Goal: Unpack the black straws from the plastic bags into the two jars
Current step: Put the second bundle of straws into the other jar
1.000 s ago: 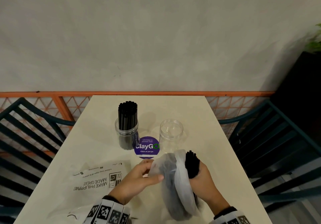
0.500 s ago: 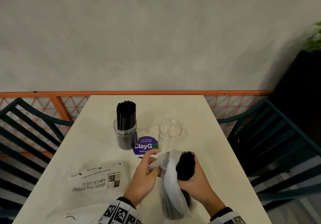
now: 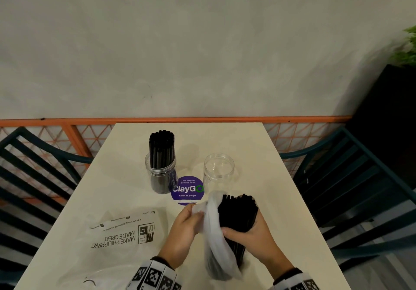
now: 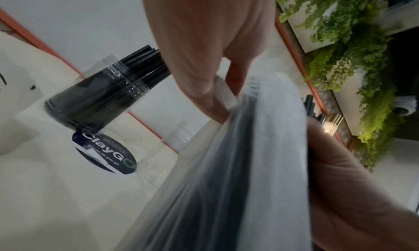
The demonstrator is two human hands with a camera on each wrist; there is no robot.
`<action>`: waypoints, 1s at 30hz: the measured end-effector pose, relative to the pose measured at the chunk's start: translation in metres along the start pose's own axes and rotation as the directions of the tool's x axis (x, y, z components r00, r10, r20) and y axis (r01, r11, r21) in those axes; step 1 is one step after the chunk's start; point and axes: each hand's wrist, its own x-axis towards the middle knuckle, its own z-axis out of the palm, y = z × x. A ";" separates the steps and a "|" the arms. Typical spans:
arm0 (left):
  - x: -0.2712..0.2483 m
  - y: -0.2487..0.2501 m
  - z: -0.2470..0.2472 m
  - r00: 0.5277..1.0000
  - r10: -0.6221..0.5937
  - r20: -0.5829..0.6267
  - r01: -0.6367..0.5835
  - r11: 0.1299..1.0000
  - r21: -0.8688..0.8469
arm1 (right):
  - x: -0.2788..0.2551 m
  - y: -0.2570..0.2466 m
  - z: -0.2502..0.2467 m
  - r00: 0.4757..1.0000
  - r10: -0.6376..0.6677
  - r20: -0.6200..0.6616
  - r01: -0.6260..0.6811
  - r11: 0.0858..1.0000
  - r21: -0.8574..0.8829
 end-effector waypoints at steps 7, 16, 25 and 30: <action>0.002 0.008 -0.002 0.993 -0.040 0.115 0.065 0.973 -0.221 | 0.000 0.005 0.004 0.998 -0.022 -0.064 0.019 0.999 -0.036; 0.001 0.001 0.001 0.999 0.026 -0.047 -0.025 0.999 0.024 | 0.000 0.003 0.002 1.000 -0.021 -0.016 0.020 0.997 -0.074; 0.002 -0.008 -0.009 0.998 -0.061 0.014 0.062 0.989 -0.136 | -0.005 0.005 -0.004 0.963 0.111 0.245 -0.080 0.988 -0.135; -0.001 -0.004 -0.008 0.999 -0.015 0.046 0.021 0.989 -0.144 | -0.010 0.022 -0.011 0.872 0.270 0.408 -0.144 0.939 -0.314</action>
